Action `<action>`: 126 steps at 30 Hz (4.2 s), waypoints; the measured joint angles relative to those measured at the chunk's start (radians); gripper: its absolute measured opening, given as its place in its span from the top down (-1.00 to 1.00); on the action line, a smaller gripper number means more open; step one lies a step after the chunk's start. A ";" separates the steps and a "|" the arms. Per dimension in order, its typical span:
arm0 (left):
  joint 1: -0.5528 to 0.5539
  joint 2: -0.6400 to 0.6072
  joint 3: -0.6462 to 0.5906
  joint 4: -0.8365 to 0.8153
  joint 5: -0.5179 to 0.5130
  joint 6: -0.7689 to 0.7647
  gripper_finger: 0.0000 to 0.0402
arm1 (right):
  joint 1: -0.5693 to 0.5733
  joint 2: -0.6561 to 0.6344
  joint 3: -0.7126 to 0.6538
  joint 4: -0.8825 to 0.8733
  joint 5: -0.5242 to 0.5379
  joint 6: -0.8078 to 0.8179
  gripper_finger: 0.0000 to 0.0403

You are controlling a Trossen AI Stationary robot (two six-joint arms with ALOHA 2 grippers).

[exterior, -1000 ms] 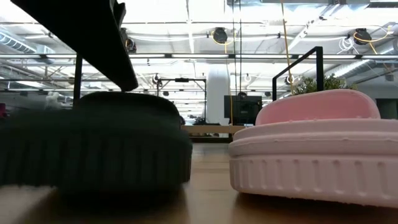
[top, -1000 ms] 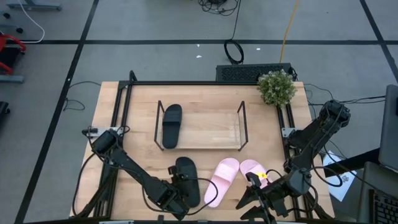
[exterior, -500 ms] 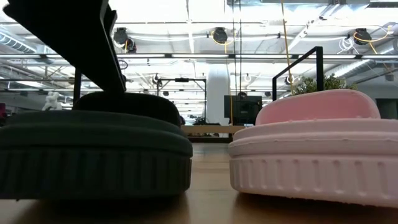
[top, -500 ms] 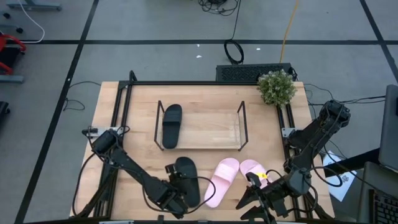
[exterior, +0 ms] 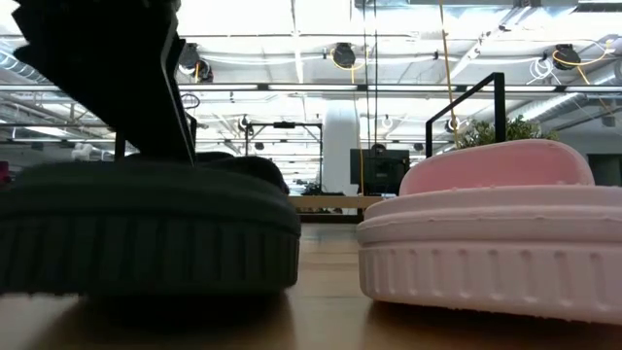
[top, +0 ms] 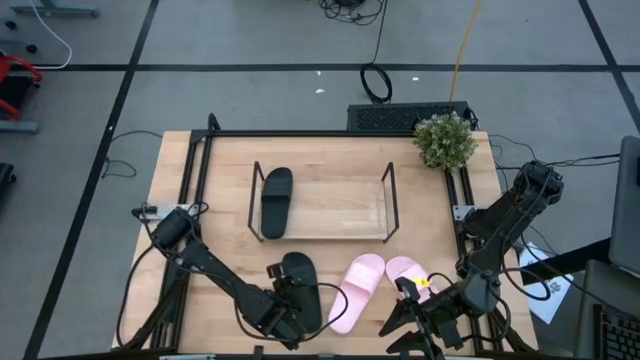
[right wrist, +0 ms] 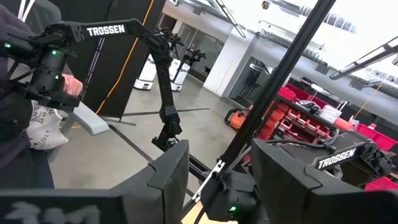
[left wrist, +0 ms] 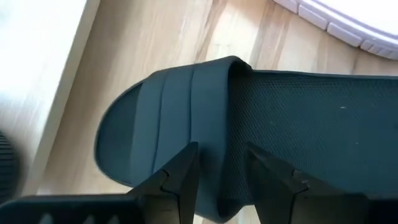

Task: Pick and place slides into the shelf
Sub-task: Put the black slipper on the shelf

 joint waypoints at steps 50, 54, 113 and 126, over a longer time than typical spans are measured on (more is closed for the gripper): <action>-0.023 0.034 0.310 -0.113 0.126 0.170 0.64 | 0.000 0.000 0.000 -0.029 -0.004 0.029 0.18; -0.024 0.034 0.314 -0.114 0.126 0.197 0.64 | 0.000 0.000 0.000 -0.029 -0.004 0.031 0.18; 0.022 0.134 0.310 -0.343 0.036 0.047 -0.27 | 0.000 0.000 0.000 -0.044 -0.004 0.031 0.18; 0.046 0.134 0.258 -0.342 0.025 0.024 -0.27 | 0.016 0.000 0.000 -0.048 -0.004 0.032 0.18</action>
